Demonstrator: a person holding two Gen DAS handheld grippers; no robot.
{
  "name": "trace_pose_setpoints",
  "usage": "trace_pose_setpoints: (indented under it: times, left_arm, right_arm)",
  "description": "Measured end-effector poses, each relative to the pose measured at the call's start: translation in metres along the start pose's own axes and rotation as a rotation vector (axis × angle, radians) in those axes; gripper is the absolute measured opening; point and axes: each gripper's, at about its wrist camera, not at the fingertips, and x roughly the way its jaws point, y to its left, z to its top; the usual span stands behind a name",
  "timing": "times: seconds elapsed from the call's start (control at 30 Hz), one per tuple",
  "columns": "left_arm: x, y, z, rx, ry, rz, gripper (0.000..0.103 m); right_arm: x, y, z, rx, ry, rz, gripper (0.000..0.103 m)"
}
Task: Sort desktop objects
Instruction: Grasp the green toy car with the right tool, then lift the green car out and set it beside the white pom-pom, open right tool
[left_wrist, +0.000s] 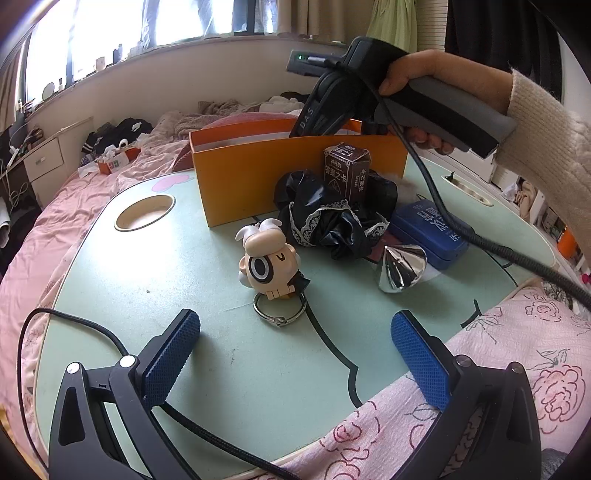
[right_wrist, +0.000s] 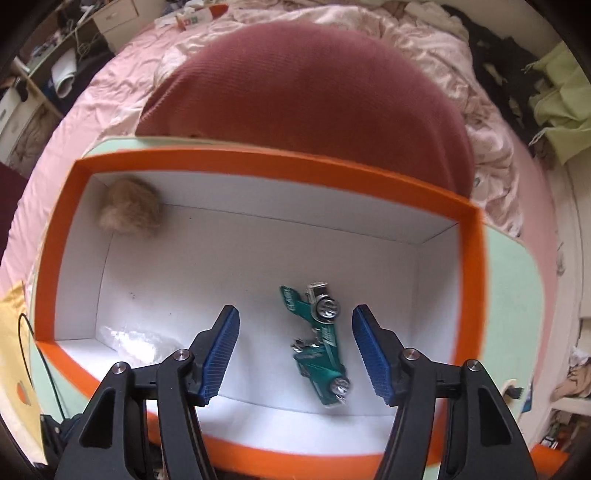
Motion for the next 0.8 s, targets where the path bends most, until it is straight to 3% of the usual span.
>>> trace_pose_setpoints:
  times: [0.03,0.07,0.1,0.17,0.23,0.47,0.67,0.8]
  left_arm:
    - [0.000,0.000,0.000,-0.001,-0.001,-0.001,0.103]
    - [0.000,0.000,0.001,-0.001,-0.002,-0.001,0.103]
    - [0.000,-0.001,0.001,-0.001,-0.002,-0.001,0.103]
    - [-0.001,0.000,0.001,-0.001,-0.003,-0.001,0.103]
    - [-0.001,0.000,0.001,0.000,-0.003,-0.001,0.103]
    - [-0.001,0.000,0.000,-0.001,-0.003,-0.001,0.103]
    - [0.000,0.000,0.000,-0.001,-0.003,-0.001,0.103]
    - [-0.001,0.000,0.000,-0.001,-0.003,-0.001,0.103]
  right_arm:
    - [-0.002,-0.001,-0.002,0.005,-0.021,0.003,0.052]
    - [-0.005,-0.001,-0.003,0.008,-0.025,0.004,0.029]
    - [-0.006,-0.003,-0.004,0.020,-0.021,0.020,0.023]
    - [-0.008,-0.008,-0.008,0.060,-0.012,0.084,0.023]
    - [-0.011,-0.012,-0.010,0.106,-0.047,0.093,0.023]
    - [-0.078,-0.047,-0.040,0.231,-0.325,0.252,0.023]
    - [-0.132,-0.047,-0.111,0.176,-0.506,0.213,0.023]
    - [-0.103,-0.056,-0.152,0.204,-0.442,0.148,0.023]
